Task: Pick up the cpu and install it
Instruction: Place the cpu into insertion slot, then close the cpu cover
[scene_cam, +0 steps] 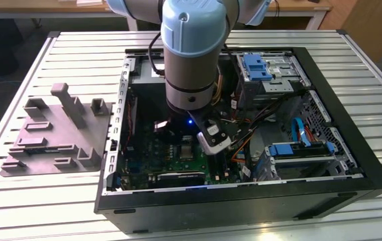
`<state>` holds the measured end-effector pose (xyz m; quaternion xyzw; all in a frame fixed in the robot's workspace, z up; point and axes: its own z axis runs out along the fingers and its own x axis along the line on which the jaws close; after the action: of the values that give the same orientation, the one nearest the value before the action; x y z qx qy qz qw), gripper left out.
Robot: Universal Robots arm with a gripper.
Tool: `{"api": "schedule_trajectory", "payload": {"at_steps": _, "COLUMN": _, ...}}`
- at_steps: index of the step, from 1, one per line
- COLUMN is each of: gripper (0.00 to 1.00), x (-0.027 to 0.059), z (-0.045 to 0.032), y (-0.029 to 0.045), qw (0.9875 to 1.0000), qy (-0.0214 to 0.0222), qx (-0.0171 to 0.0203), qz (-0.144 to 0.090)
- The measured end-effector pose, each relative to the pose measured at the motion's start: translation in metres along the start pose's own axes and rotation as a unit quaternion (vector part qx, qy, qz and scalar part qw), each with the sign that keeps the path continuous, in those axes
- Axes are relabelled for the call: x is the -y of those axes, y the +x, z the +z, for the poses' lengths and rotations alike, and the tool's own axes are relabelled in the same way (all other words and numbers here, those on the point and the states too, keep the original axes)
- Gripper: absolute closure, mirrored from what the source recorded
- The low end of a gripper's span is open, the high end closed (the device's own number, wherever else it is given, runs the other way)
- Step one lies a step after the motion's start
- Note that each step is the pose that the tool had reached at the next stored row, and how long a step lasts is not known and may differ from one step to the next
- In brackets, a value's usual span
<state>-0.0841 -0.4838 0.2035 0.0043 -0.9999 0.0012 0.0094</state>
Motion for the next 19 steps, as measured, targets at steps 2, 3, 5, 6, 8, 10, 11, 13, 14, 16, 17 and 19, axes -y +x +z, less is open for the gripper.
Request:
{"api": "schedule_trajectory", "payload": {"at_steps": 2, "gripper": 0.71, "x": 0.0000, "z": -0.0001, "y": 0.0000, "qw": 1.0000, "qy": -0.0001, "qx": 0.0000, "qz": 0.000}}
{"api": "schedule_trajectory", "payload": {"at_steps": 3, "gripper": 0.71, "x": 0.0000, "z": -0.0001, "y": 0.0000, "qw": 1.0000, "qy": -0.0001, "qx": 0.0000, "qz": 0.000}}
{"api": "schedule_trajectory", "payload": {"at_steps": 5, "gripper": 0.77, "x": 0.0000, "z": -0.0003, "y": 0.0000, "qw": 1.0000, "qy": 0.0001, "qx": -0.0001, "qz": 0.000}}
{"api": "schedule_trajectory", "payload": {"at_steps": 6, "gripper": 0.83, "x": 0.0000, "z": -0.0003, "y": 0.0000, "qw": 1.0000, "qy": 0.0001, "qx": 0.0000, "qz": 0.000}}
{"api": "schedule_trajectory", "payload": {"at_steps": 8, "gripper": 0.89, "x": 0.0000, "z": -0.0003, "y": 0.0000, "qw": 1.0000, "qy": 0.0000, "qx": 0.0000, "qz": 0.000}}
{"api": "schedule_trajectory", "payload": {"at_steps": 10, "gripper": 0.89, "x": 0.0000, "z": -0.0003, "y": 0.0000, "qw": 1.0000, "qy": 0.0001, "qx": 0.0000, "qz": 0.000}}
{"api": "schedule_trajectory", "payload": {"at_steps": 11, "gripper": 0.89, "x": 0.0000, "z": -0.0004, "y": 0.0000, "qw": 1.0000, "qy": 0.0001, "qx": 0.0000, "qz": 0.000}}
{"api": "schedule_trajectory", "payload": {"at_steps": 13, "gripper": 0.89, "x": 0.0000, "z": -0.0006, "y": 0.0000, "qw": 1.0000, "qy": 0.0001, "qx": 0.0000, "qz": 0.000}}
{"api": "schedule_trajectory", "payload": {"at_steps": 14, "gripper": 0.89, "x": 0.0000, "z": -0.0008, "y": 0.0000, "qw": 1.0000, "qy": 0.0001, "qx": 0.0000, "qz": 0.000}}
{"api": "schedule_trajectory", "payload": {"at_steps": 16, "gripper": 0.89, "x": 0.0000, "z": -0.0008, "y": 0.0000, "qw": 1.0000, "qy": 0.0001, "qx": 0.0000, "qz": 0.000}}
{"api": "schedule_trajectory", "payload": {"at_steps": 17, "gripper": 0.89, "x": 0.0000, "z": -0.0010, "y": 0.0000, "qw": 1.0000, "qy": 0.0001, "qx": -0.0001, "qz": 0.000}}
{"api": "schedule_trajectory", "payload": {"at_steps": 19, "gripper": 0.89, "x": 0.0001, "z": -0.0018, "y": 0.0001, "qw": 1.0000, "qy": 0.0002, "qx": -0.0001, "qz": 0.000}}
